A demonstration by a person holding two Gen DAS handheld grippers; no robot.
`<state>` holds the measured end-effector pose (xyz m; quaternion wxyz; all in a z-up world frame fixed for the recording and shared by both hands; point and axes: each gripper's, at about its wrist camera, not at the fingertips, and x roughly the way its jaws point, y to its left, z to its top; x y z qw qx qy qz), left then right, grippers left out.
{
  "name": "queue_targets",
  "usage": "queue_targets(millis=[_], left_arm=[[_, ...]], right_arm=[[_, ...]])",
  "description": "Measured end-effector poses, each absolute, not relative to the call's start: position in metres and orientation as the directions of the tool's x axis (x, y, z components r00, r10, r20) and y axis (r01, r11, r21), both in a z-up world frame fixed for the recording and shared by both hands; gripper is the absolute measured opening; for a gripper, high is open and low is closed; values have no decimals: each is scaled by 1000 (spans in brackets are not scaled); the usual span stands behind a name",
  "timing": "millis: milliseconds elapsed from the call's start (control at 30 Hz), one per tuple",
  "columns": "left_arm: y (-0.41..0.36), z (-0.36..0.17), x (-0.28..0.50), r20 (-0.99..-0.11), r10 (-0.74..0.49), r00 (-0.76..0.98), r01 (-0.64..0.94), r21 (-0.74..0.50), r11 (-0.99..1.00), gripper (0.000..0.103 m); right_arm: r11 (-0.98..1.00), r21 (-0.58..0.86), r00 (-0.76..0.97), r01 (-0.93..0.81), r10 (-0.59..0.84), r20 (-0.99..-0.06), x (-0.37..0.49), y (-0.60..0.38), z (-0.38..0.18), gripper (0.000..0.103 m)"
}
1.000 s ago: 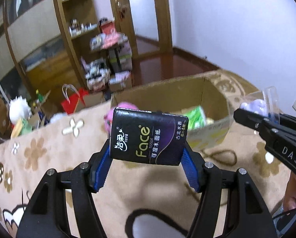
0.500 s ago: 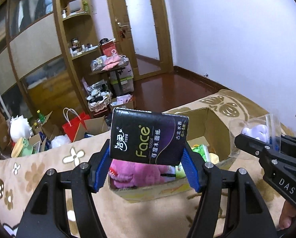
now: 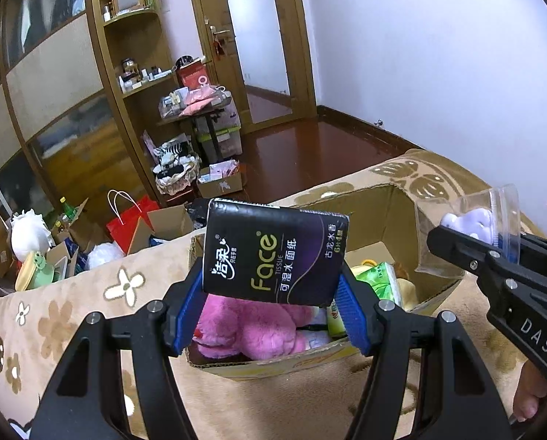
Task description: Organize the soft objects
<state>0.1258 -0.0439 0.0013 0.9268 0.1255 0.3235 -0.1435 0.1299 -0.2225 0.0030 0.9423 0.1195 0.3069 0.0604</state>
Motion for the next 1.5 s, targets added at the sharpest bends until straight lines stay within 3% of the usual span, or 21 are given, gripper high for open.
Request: queue_targets(millis=[467, 633, 867, 1267, 1333, 1400, 1500], left_arm=[[-46, -16, 141, -673, -202, 711, 370, 114, 922, 65], [-46, -18, 144, -670, -200, 714, 367, 115, 923, 78], [-38, -24, 145, -695, -174, 698, 354, 123, 927, 79], [-10, -8, 120, -684, -130, 717, 310, 145, 940, 86], [-5, -4, 110, -669, -125, 733, 300, 153, 941, 95], [0, 2, 99, -652, -118, 749, 286, 157, 945, 97], [6, 10, 87, -644, -112, 757, 271, 153, 950, 99]], right_arm=[[946, 324, 785, -18, 215, -581, 155, -232, -23, 15], [933, 359, 775, -13, 236, -586, 159, -237, -31, 15], [928, 371, 766, -10, 246, -594, 162, -239, -37, 16], [927, 374, 786, -10, 239, -570, 148, -238, -19, 51], [930, 368, 786, -6, 232, -573, 144, -238, -14, 58], [936, 352, 781, -9, 227, -582, 138, -237, -7, 62], [948, 317, 783, -15, 209, -587, 129, -234, 3, 74]])
